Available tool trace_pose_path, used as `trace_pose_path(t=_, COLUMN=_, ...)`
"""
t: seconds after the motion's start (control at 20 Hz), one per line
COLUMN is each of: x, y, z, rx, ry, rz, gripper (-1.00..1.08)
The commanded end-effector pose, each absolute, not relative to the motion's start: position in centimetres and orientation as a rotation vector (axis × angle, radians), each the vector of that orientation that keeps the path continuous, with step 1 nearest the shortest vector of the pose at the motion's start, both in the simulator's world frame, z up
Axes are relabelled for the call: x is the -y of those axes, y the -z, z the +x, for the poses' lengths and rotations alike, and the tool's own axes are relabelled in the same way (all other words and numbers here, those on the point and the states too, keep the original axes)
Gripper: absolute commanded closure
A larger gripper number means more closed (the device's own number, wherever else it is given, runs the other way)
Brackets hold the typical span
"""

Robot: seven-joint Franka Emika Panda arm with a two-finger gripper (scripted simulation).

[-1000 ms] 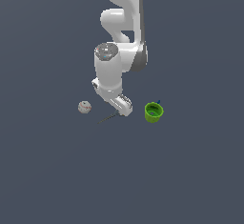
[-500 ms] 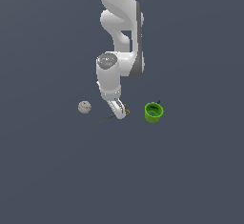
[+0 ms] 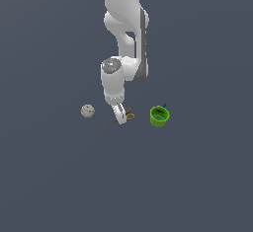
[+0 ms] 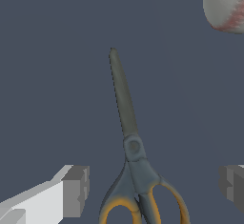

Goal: Pick up a designated object from a clutter of objects.

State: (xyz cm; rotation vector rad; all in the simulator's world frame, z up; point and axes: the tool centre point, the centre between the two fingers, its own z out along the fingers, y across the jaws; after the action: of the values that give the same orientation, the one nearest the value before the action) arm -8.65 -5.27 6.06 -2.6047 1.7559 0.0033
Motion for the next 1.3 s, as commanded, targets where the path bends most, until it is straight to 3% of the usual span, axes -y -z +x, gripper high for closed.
trace_pose_path(t=0.0, x=5.3, y=-5.8, z=-8.8, rx=-1.777, ry=0.0, rz=-2.591, gripper=-0.92)
trace_pose_path(t=1.15, x=5.3, y=-1.0, z=-8.9, rx=-1.781, ry=-0.001, rz=-2.588, gripper=-0.92)
trace_pose_path(t=1.2, x=5.3, y=-1.0, z=-8.9, rx=-1.781, ry=-0.001, rz=-2.588, gripper=1.08)
trace_pose_path(t=1.25, x=5.3, y=-1.0, z=-8.9, rx=-1.781, ry=-0.001, rz=-2.588, gripper=1.08)
